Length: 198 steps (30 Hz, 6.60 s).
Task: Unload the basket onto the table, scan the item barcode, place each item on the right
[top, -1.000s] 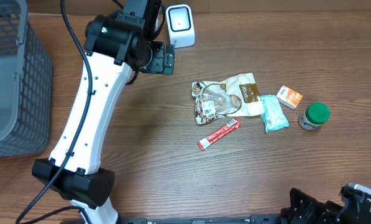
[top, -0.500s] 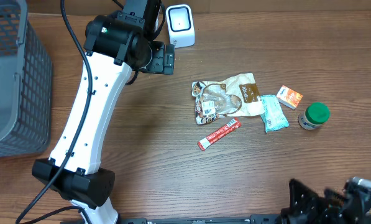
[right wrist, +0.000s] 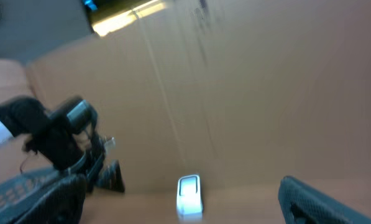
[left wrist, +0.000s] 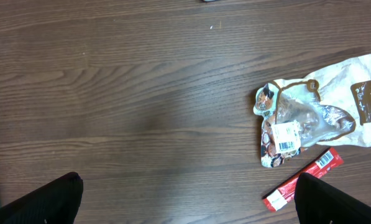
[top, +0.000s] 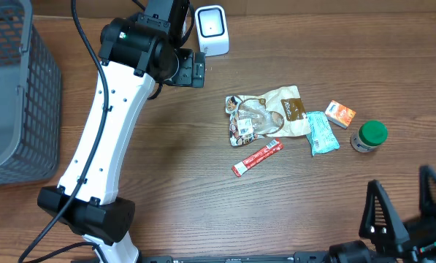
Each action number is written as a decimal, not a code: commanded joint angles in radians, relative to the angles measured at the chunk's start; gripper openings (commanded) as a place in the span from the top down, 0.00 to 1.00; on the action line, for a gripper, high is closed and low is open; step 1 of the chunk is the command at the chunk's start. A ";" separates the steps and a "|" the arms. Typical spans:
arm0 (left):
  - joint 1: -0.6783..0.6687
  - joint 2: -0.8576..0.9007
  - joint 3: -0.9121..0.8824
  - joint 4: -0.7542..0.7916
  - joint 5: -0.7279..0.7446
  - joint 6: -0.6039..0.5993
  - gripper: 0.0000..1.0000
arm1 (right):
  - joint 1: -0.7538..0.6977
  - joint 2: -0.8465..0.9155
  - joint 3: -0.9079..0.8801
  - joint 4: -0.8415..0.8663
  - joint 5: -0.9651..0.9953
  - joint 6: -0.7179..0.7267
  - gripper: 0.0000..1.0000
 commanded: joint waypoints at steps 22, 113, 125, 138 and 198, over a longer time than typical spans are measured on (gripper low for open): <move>-0.002 0.008 0.003 0.002 -0.010 -0.010 0.00 | 0.006 -0.151 -0.931 0.988 -0.051 -0.192 0.00; 0.248 -1.056 -0.898 0.468 0.227 -0.011 0.00 | 0.005 -0.151 -0.931 0.478 -0.053 -0.192 0.00; 0.249 -1.357 -1.596 1.492 0.357 -0.081 0.00 | 0.005 -0.151 -0.931 0.478 -0.053 -0.192 0.00; 0.272 -1.659 -2.013 1.733 0.230 -0.077 0.00 | 0.005 -0.151 -0.931 0.478 -0.053 -0.192 0.00; 0.320 -1.867 -2.161 1.378 0.225 0.227 0.00 | 0.005 -0.151 -0.931 0.478 -0.053 -0.192 0.00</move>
